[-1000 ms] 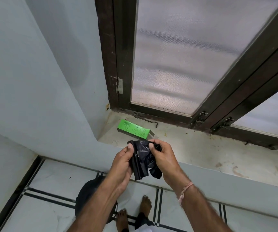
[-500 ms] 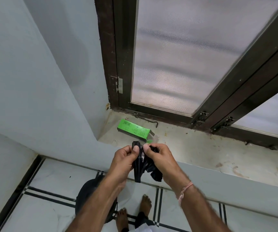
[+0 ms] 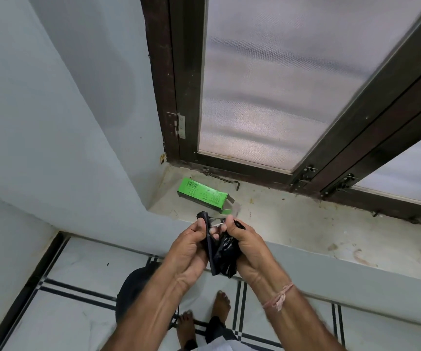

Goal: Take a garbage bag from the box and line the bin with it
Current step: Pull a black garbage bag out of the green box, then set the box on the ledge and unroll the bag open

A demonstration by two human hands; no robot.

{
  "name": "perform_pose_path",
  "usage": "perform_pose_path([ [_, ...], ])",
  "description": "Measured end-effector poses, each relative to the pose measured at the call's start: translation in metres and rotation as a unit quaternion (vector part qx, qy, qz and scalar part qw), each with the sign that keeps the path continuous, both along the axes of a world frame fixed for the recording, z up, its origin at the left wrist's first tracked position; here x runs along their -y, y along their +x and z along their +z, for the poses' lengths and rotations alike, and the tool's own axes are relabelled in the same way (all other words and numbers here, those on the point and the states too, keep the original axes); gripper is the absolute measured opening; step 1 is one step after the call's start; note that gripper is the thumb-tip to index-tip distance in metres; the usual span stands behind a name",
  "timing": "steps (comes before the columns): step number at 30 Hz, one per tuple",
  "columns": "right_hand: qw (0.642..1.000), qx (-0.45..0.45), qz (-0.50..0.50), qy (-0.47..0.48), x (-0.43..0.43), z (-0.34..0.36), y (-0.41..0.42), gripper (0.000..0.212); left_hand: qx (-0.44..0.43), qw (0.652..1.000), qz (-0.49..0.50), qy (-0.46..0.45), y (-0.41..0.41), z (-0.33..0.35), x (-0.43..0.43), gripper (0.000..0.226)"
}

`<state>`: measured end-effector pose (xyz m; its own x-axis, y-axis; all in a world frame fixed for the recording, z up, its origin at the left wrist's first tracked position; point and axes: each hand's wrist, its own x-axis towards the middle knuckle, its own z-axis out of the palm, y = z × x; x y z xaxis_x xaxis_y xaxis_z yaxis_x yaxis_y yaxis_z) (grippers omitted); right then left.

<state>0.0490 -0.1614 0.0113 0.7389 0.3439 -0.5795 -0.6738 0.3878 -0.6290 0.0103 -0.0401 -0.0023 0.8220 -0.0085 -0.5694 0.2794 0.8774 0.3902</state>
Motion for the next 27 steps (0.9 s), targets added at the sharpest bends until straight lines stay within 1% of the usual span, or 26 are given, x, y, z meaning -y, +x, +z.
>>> perform_pose_path([
  [2, 0.999, -0.005, -0.028, 0.028, -0.001, 0.001, 0.004, 0.024, 0.004, 0.999, 0.036, -0.038, 0.000, -0.002, 0.003, 0.019],
  [3, 0.999, 0.003, -0.033, 0.030, -0.001, 0.002, 0.007, 0.024, 0.004, 0.998, 0.049, -0.034, 0.001, -0.004, 0.004, 0.018],
  [8, 0.997, 0.057, -0.015, -0.040, 0.004, 0.001, 0.010, 0.028, 0.026, 0.993, 0.077, 0.084, 0.005, -0.001, 0.005, 0.019],
  [10, 0.996, 0.067, -0.027, -0.061, 0.007, -0.001, 0.009, 0.031, 0.040, 0.987, 0.090, 0.129, 0.009, 0.001, 0.001, 0.021],
  [12, 0.995, 0.068, -0.044, -0.060, 0.009, 0.000, 0.007, 0.032, 0.050, 0.979, 0.101, 0.169, 0.010, 0.002, -0.003, 0.023],
  [16, 0.997, 0.056, -0.058, -0.015, 0.013, 0.003, 0.009, 0.029, 0.048, 0.971, 0.110, 0.208, 0.007, -0.001, -0.007, 0.023],
  [19, 0.997, 0.056, -0.052, -0.019, 0.012, 0.002, 0.006, 0.029, 0.044, 0.968, 0.113, 0.221, 0.007, 0.001, -0.002, 0.021],
  [23, 0.996, 0.059, -0.070, -0.008, 0.027, 0.006, 0.012, 0.024, 0.008, 0.962, 0.137, 0.237, 0.006, 0.002, -0.012, 0.021],
  [25, 0.995, 0.082, -0.031, -0.040, 0.041, 0.009, 0.018, 0.029, 0.005, 0.961, 0.141, 0.238, 0.005, 0.001, -0.019, 0.021],
  [27, 0.989, 0.105, 0.038, -0.098, 0.046, 0.011, 0.017, 0.044, 0.007, 0.962, 0.115, 0.246, 0.003, 0.002, -0.017, 0.020],
])
